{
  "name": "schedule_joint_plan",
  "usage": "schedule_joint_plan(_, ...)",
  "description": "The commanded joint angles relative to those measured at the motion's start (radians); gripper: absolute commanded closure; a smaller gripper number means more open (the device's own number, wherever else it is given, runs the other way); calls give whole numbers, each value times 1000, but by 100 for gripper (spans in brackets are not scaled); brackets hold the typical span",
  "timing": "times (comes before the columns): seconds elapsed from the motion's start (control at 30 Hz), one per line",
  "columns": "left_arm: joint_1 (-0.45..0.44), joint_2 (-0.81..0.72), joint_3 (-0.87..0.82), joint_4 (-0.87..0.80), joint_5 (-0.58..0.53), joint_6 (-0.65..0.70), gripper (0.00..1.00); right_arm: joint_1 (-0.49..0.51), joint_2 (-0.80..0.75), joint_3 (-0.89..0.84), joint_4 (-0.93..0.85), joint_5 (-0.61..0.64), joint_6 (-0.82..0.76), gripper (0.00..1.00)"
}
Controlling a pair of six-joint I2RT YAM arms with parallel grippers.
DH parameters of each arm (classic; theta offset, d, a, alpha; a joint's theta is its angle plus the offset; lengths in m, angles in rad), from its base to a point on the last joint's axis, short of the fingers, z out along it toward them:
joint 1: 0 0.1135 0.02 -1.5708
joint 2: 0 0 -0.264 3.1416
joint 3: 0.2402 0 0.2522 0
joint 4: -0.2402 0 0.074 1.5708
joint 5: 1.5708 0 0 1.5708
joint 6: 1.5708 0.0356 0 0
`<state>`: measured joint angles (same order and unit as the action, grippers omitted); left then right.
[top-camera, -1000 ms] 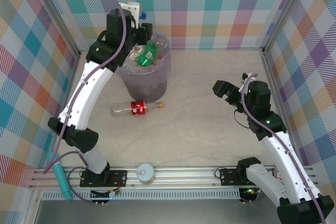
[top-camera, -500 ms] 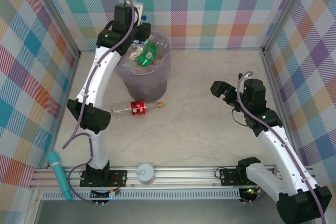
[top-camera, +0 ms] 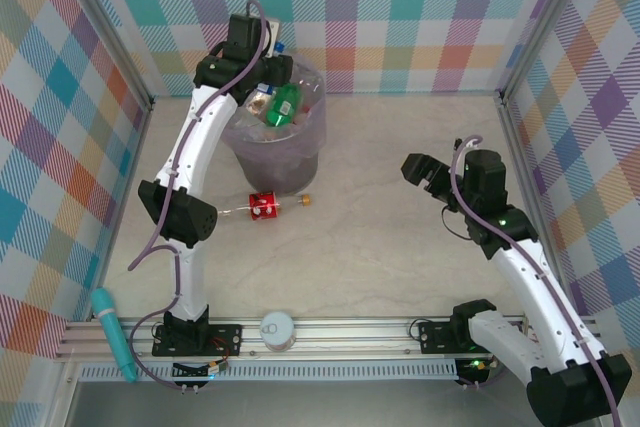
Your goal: Put the plastic bottles in the bin
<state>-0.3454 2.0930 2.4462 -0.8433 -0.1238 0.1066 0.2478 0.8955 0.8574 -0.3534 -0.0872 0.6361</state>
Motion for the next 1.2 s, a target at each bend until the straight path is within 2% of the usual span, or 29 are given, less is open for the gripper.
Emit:
schedule_joint_plan(0.0, -6, -48, -27, -9, 25, -1, 27, -4, 44, 26, 59, -47, -6, 6)
schedule_joint_plan(0.17, -6, -86, -93, 21, -4, 12, 18, -5, 73, 29, 77, -65, -5, 6)
schedule_joint_plan(0.37, -6, -102, -71, -20, -12, 55, 7, -5, 64, 14, 144, -86, -24, 6)
schedule_joint_plan(0.57, -6, -163, -110, -26, -33, 71, 0, -5, 71, 0, 180, -107, -9, 6)
schedule_joint_plan(0.7, -6, -209, -200, 26, -30, 69, 0, -5, 77, -6, 232, -161, 26, 6)
schedule_joint_plan(0.8, -4, -279, -278, 108, -24, 48, 0, -7, 63, -26, 268, -169, 61, 6)
schedule_joint_plan(0.9, -4, -333, -280, 110, -30, 36, 0, -5, 44, -33, 248, -142, 55, 6)
schedule_joint_plan(1.03, -4, -463, -379, 127, -91, 24, 0, -6, 49, -15, 212, -109, 30, 6)
schedule_joint_plan(1.1, -24, -544, -449, 160, -166, 21, 0, -6, 58, -18, 220, -106, 29, 6)
schedule_joint_plan(1.17, -27, -622, -518, 176, -158, -32, 0, -6, 76, -16, 228, -104, 33, 6)
